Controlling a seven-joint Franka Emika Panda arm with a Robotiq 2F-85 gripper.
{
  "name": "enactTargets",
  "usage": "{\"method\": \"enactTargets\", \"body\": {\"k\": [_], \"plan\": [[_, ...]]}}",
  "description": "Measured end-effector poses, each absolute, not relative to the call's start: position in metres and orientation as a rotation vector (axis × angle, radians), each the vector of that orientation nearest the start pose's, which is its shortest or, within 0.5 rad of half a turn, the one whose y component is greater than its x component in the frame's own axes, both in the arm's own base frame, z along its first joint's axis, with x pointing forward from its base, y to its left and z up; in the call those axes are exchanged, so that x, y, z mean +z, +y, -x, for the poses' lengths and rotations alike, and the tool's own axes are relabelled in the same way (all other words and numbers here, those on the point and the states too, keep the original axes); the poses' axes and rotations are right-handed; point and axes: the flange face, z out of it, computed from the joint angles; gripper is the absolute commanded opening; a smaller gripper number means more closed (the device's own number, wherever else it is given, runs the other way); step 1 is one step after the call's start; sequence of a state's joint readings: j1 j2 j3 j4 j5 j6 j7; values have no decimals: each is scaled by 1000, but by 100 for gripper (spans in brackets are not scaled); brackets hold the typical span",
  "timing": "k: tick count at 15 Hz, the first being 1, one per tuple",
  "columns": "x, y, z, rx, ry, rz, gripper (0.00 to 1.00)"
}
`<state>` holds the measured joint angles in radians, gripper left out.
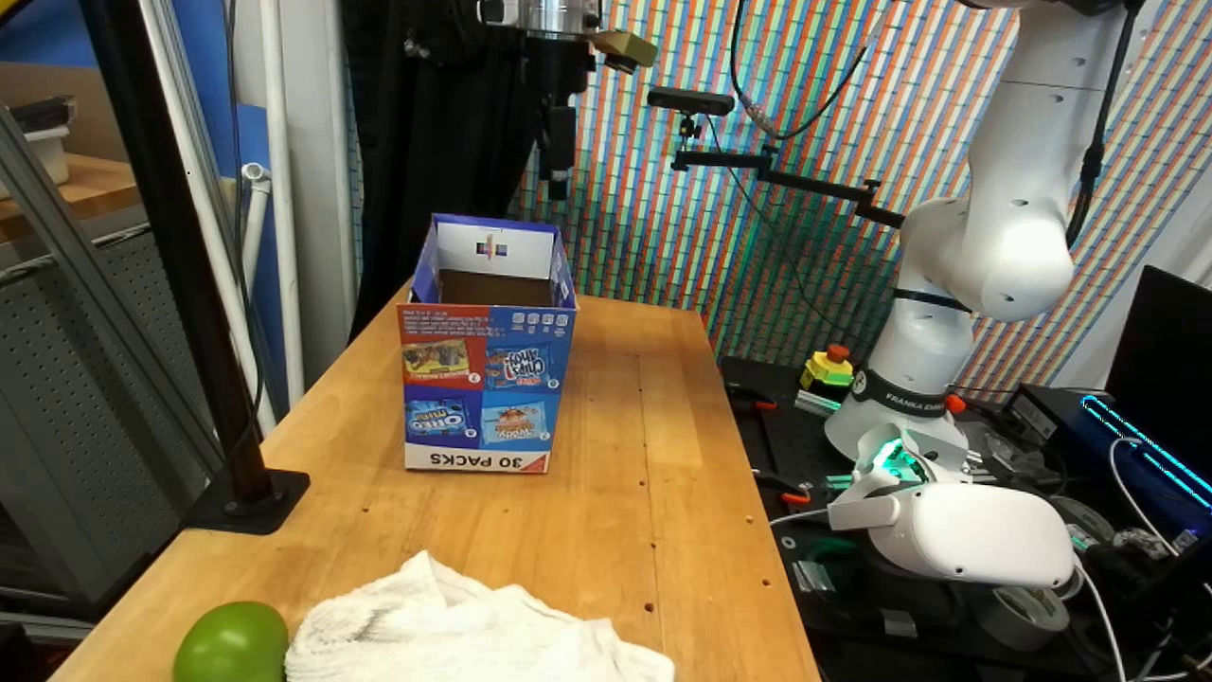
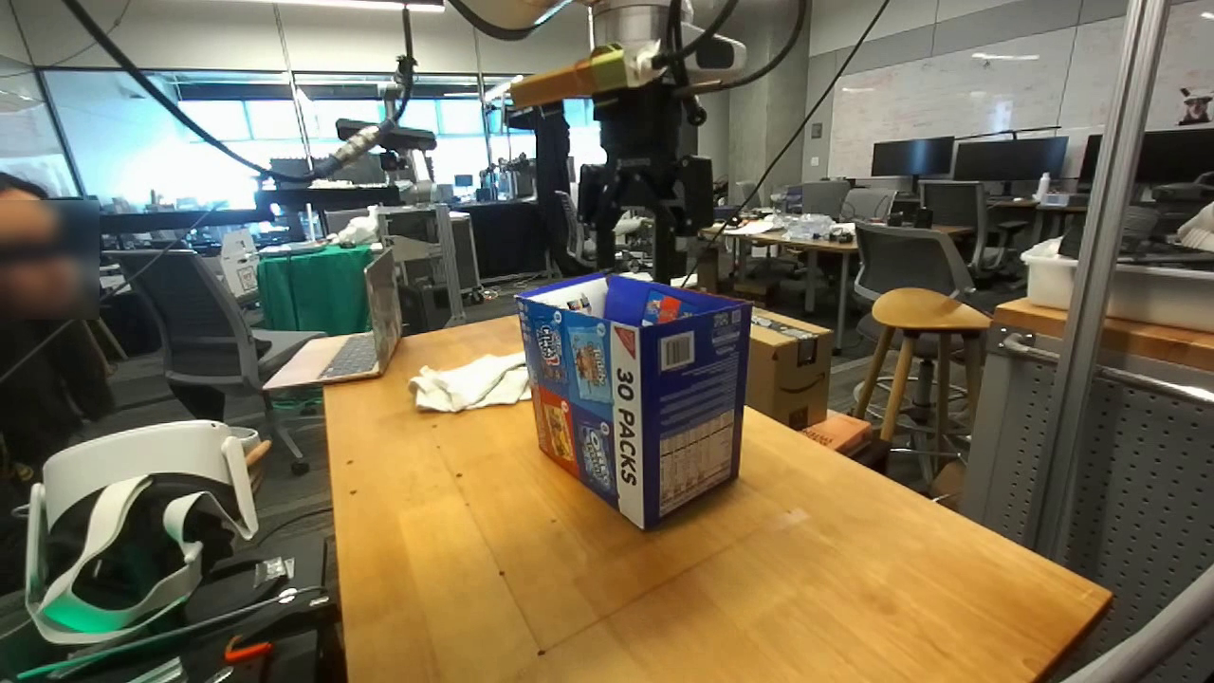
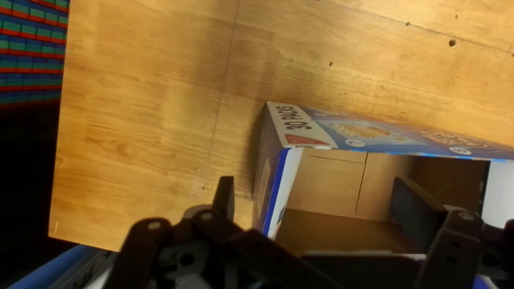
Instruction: Pick up the avocado and wrap it on the cloth, then pick up the cloth and put it in the box
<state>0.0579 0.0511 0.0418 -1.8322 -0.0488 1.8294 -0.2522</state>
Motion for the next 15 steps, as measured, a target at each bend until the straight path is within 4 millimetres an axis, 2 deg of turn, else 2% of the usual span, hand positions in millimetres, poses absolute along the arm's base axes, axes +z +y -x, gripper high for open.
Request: {"method": "enactTargets", "body": {"k": [6,13,14,15], "plan": [[479,41,-604,96,-587,3120,100],[449,26,-619,162,-570,3109,100],[446,25,-620,170,-567,3107,77],[443,25,-621,177,-566,3106,72]]}}
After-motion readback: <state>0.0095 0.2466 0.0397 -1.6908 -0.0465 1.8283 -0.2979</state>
